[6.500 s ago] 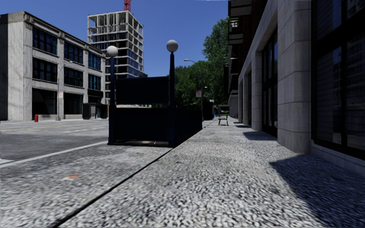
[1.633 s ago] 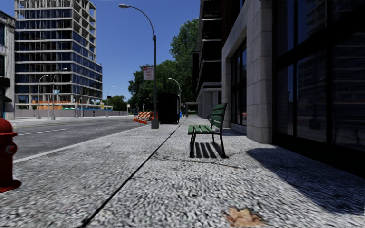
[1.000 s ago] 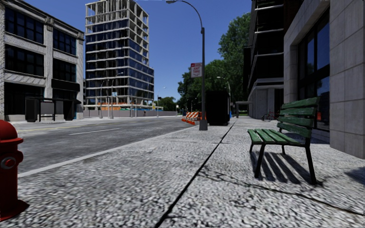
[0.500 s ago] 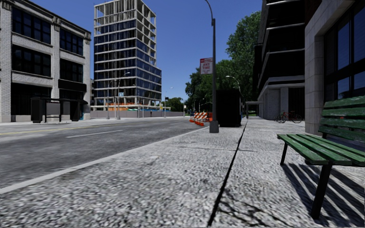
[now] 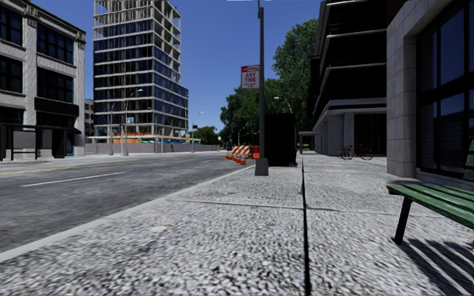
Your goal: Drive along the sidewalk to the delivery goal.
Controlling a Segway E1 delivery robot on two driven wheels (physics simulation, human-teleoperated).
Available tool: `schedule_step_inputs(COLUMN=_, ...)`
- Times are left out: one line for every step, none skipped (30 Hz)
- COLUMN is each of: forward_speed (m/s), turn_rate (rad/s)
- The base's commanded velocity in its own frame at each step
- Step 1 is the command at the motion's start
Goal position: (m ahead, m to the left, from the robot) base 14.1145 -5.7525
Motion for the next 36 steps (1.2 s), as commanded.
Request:
schedule_step_inputs(forward_speed=2.0, turn_rate=-0.5)
schedule_step_inputs(forward_speed=2.0, turn_rate=-0.52)
schedule_step_inputs(forward_speed=2.0, turn_rate=-0.52)
schedule_step_inputs(forward_speed=2.0, turn_rate=-0.52)
schedule_step_inputs(forward_speed=2.0, turn_rate=-0.52)
schedule_step_inputs(forward_speed=2.0, turn_rate=-0.52)
schedule_step_inputs(forward_speed=2.0, turn_rate=-0.52)
schedule_step_inputs(forward_speed=2.0, turn_rate=-0.52)
schedule_step_inputs(forward_speed=2.0, turn_rate=-0.52)
schedule_step_inputs(forward_speed=2.0, turn_rate=-0.52)
schedule_step_inputs(forward_speed=2.0, turn_rate=-0.52)
schedule_step_inputs(forward_speed=2.0, turn_rate=-0.52)
schedule_step_inputs(forward_speed=2.0, turn_rate=-0.52)
schedule_step_inputs(forward_speed=2.0, turn_rate=-0.52)
schedule_step_inputs(forward_speed=2.0, turn_rate=-0.52)
schedule_step_inputs(forward_speed=2.0, turn_rate=-0.52)
schedule_step_inputs(forward_speed=2.0, turn_rate=-0.52)
schedule_step_inputs(forward_speed=2.0, turn_rate=-0.52)
schedule_step_inputs(forward_speed=2.0, turn_rate=-0.52)
schedule_step_inputs(forward_speed=2.0, turn_rate=-0.52)
schedule_step_inputs(forward_speed=2.0, turn_rate=-0.52)
schedule_step_inputs(forward_speed=2.0, turn_rate=-0.52)
schedule_step_inputs(forward_speed=2.0, turn_rate=-0.52)
schedule_step_inputs(forward_speed=2.0, turn_rate=-0.52)
schedule_step_inputs(forward_speed=2.0, turn_rate=-0.52)
schedule_step_inputs(forward_speed=2.0, turn_rate=-0.52)
schedule_step_inputs(forward_speed=2.0, turn_rate=-0.52)
schedule_step_inputs(forward_speed=2.0, turn_rate=-0.48)
schedule_step_inputs(forward_speed=2.0, turn_rate=-0.41)
schedule_step_inputs(forward_speed=2.0, turn_rate=-0.41)
schedule_step_inputs(forward_speed=2.0, turn_rate=-0.12)
schedule_step_inputs(forward_speed=2.0, turn_rate=0.0)
schedule_step_inputs(forward_speed=2.0, turn_rate=0.0)
schedule_step_inputs(forward_speed=2.0, turn_rate=0.0)
schedule_step_inputs(forward_speed=2.0, turn_rate=0.0)
schedule_step_inputs(forward_speed=2.0, turn_rate=0.0)
